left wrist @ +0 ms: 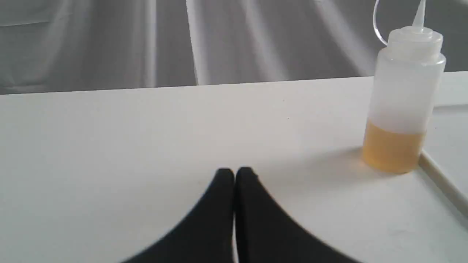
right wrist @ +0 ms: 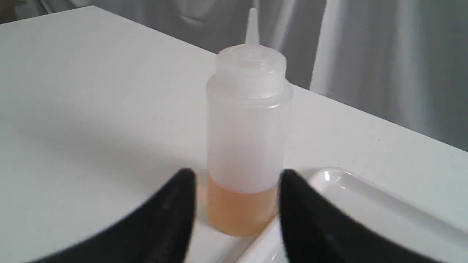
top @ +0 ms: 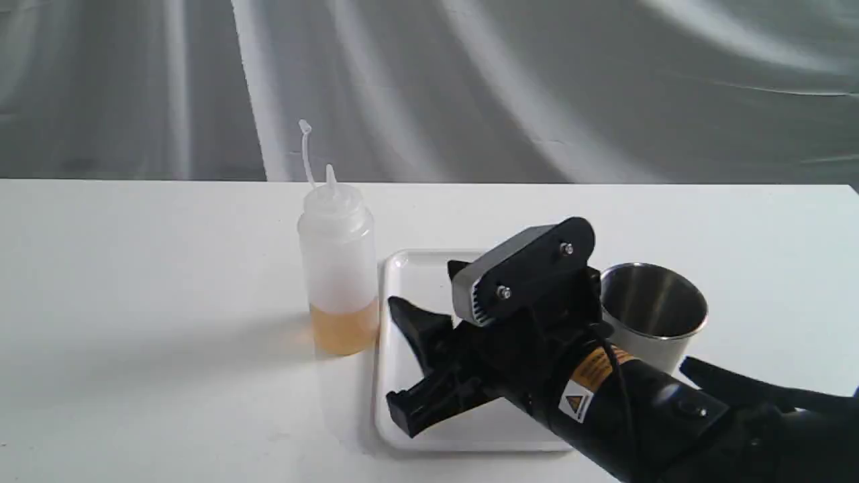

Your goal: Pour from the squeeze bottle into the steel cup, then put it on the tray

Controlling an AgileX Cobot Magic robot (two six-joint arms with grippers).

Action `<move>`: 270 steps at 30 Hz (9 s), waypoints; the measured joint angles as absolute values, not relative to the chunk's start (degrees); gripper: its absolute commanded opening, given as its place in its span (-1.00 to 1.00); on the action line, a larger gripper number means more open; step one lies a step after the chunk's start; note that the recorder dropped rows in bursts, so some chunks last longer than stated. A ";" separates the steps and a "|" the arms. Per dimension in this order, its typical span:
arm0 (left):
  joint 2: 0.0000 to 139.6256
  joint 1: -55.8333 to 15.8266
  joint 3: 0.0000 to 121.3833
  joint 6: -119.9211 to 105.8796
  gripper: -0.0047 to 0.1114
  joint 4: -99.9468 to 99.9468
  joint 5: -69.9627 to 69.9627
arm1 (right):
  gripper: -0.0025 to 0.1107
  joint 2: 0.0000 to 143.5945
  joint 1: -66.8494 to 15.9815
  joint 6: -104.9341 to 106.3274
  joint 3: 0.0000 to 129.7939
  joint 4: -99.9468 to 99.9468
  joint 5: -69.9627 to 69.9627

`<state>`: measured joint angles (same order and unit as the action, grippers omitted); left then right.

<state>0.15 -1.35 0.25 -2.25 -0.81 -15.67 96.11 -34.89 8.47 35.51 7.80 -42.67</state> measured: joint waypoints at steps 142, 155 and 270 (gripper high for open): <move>0.15 -1.35 0.26 -2.25 -0.92 -0.81 -15.67 | -0.96 103.09 -31.99 17.44 82.20 8.53 -14.07; 0.15 -1.35 0.26 -2.25 -0.92 -0.81 -15.67 | -0.96 85.35 -29.91 17.67 69.65 7.43 -13.79; 0.15 -1.35 0.26 -2.25 -0.92 -0.81 -15.67 | -0.96 84.18 -5.99 -37.49 32.43 -98.11 47.17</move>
<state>0.15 -1.35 0.25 -2.25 -0.81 -15.67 84.18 -5.99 -37.49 32.43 -98.11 47.17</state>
